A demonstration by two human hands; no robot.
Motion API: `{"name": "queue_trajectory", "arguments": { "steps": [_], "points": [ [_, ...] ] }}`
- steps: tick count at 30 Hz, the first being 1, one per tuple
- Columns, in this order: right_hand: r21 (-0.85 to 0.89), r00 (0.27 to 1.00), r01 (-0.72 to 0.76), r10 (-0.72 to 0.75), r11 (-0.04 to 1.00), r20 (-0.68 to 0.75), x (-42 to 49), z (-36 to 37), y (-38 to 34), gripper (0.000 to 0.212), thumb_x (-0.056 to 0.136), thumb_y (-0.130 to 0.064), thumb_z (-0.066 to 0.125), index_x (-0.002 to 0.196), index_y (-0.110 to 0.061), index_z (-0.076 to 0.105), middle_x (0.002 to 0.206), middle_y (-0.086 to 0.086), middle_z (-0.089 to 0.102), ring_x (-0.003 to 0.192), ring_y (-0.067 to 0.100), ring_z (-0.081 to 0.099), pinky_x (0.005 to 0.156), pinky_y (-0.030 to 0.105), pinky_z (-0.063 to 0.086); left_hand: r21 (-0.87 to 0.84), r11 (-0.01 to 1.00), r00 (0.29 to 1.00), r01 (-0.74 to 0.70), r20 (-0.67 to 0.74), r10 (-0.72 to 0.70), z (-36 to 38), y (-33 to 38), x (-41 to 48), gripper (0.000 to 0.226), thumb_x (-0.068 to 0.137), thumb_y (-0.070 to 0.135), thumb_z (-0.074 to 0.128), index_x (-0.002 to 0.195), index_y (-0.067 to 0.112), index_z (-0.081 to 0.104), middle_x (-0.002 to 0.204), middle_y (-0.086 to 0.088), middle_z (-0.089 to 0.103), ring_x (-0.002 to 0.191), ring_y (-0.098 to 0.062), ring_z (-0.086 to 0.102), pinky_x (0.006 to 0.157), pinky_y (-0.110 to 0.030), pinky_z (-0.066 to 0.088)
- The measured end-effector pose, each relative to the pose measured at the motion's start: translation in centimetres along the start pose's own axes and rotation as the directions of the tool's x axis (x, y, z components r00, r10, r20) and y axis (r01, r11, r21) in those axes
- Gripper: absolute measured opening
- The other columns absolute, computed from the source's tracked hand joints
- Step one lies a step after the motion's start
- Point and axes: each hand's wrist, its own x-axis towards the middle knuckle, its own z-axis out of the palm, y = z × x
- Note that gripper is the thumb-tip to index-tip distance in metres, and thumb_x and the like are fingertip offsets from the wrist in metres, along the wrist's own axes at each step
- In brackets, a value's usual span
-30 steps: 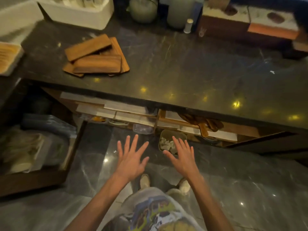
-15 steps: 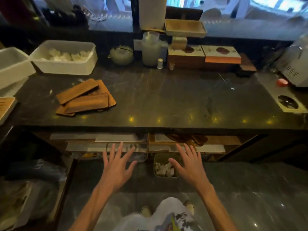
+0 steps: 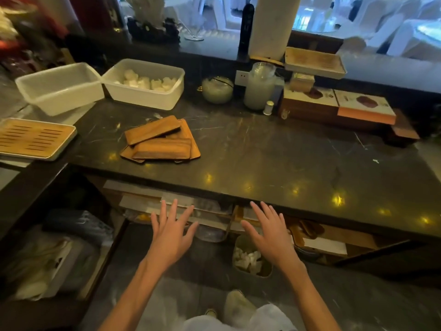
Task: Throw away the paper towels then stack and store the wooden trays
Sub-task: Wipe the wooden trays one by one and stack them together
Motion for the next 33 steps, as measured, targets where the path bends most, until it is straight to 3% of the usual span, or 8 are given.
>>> {"name": "queue_trajectory", "arguments": {
  "steps": [11,18,27,33],
  "points": [
    [0.098,0.986,0.120,-0.130,0.988,0.106,12.2,-0.5,-3.8,0.071,0.088,-0.070,0.032,0.150,-0.035,0.027,0.157,-0.008,0.033,0.147,0.011,0.023,0.122,0.043,0.015,-0.006,0.991,0.990,0.130,-0.057,-0.130,-3.0,-3.7,8.2,0.057,0.096,0.060,0.021,0.149,0.041,0.024,0.164,-0.005,0.005,0.149,-0.025,-0.016,0.116,-0.051,-0.013],
    [0.143,0.967,0.225,-0.239,0.964,0.092,22.7,-1.9,-7.7,0.068,0.091,-0.064,0.039,0.151,-0.035,0.025,0.158,-0.009,0.029,0.146,0.008,0.022,0.120,0.046,0.024,0.074,0.979,0.979,0.191,-0.080,-0.186,-7.7,-6.4,16.4,0.055,0.099,0.054,0.021,0.151,0.036,0.023,0.165,-0.005,0.004,0.150,-0.028,-0.014,0.119,-0.056,-0.009],
    [0.061,0.960,0.256,-0.261,0.965,0.099,34.4,-3.0,-11.4,0.065,0.093,-0.060,0.042,0.150,-0.036,0.023,0.159,-0.006,0.027,0.147,0.010,0.021,0.121,0.044,0.016,0.125,0.978,0.980,0.164,-0.132,-0.147,-11.4,-9.3,27.6,0.056,0.098,0.057,0.017,0.150,0.038,0.024,0.164,-0.004,0.009,0.151,-0.028,-0.007,0.116,-0.054,-0.013],
    [-0.023,0.940,0.298,-0.289,0.954,0.181,40.7,-1.2,-15.9,0.064,0.094,-0.060,0.040,0.151,-0.035,0.026,0.158,-0.006,0.030,0.146,0.012,0.024,0.119,0.045,0.017,0.025,0.973,0.968,0.231,-0.105,-0.227,-13.1,-13.6,31.1,0.055,0.099,0.057,0.016,0.149,0.037,0.027,0.164,-0.003,0.011,0.151,-0.027,-0.006,0.116,-0.052,-0.013]
  ]
}}
